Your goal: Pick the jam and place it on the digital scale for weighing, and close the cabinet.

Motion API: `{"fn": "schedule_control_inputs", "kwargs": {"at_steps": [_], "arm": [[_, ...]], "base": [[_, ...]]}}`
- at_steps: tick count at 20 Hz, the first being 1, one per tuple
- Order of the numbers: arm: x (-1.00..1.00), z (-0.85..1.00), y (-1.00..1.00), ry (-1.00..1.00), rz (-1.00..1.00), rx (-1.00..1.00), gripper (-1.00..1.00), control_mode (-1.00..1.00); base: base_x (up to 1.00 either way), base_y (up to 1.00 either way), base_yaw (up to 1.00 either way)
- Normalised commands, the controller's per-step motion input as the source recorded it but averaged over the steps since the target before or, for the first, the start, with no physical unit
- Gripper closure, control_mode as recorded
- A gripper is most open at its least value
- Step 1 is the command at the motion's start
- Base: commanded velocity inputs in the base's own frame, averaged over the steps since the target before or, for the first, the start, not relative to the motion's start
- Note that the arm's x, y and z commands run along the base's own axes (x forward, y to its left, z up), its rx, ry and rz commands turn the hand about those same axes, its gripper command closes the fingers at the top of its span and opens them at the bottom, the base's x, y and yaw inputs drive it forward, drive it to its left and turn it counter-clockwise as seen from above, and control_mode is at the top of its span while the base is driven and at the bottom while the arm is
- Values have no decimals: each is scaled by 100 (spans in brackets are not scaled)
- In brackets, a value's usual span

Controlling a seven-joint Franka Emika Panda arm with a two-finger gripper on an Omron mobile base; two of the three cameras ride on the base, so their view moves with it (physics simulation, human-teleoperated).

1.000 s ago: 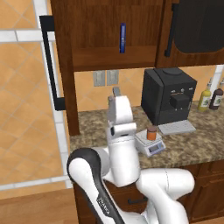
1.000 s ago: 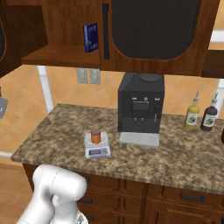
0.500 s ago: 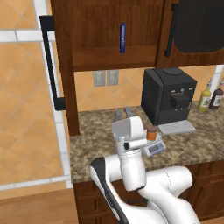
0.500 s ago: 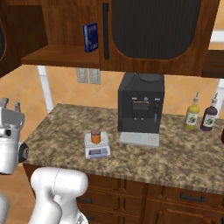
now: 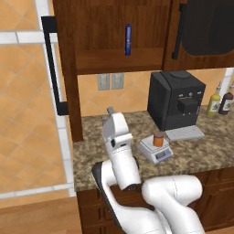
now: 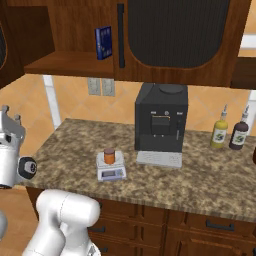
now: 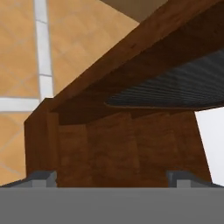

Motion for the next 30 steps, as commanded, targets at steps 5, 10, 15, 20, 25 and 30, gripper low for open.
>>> {"fn": "schedule_control_inputs", "kwargs": {"at_steps": [5,10,15,20,25,30], "arm": [[9,-61,99,8,0,-3,-100,-100],[-10,-11,100,-3,0,-7,-100,-100],[-14,34,96,-5,0,-8,-100,-100],[0,51,49,-1,-2,-3,-100,-100],[-19,70,1,-11,-2,8,-100,-100],[-29,51,-2,-16,-3,30,-100,-100]], "base": [[0,0,0],[0,0,0],[0,0,0],[0,0,0],[0,0,0],[0,0,0]]}}
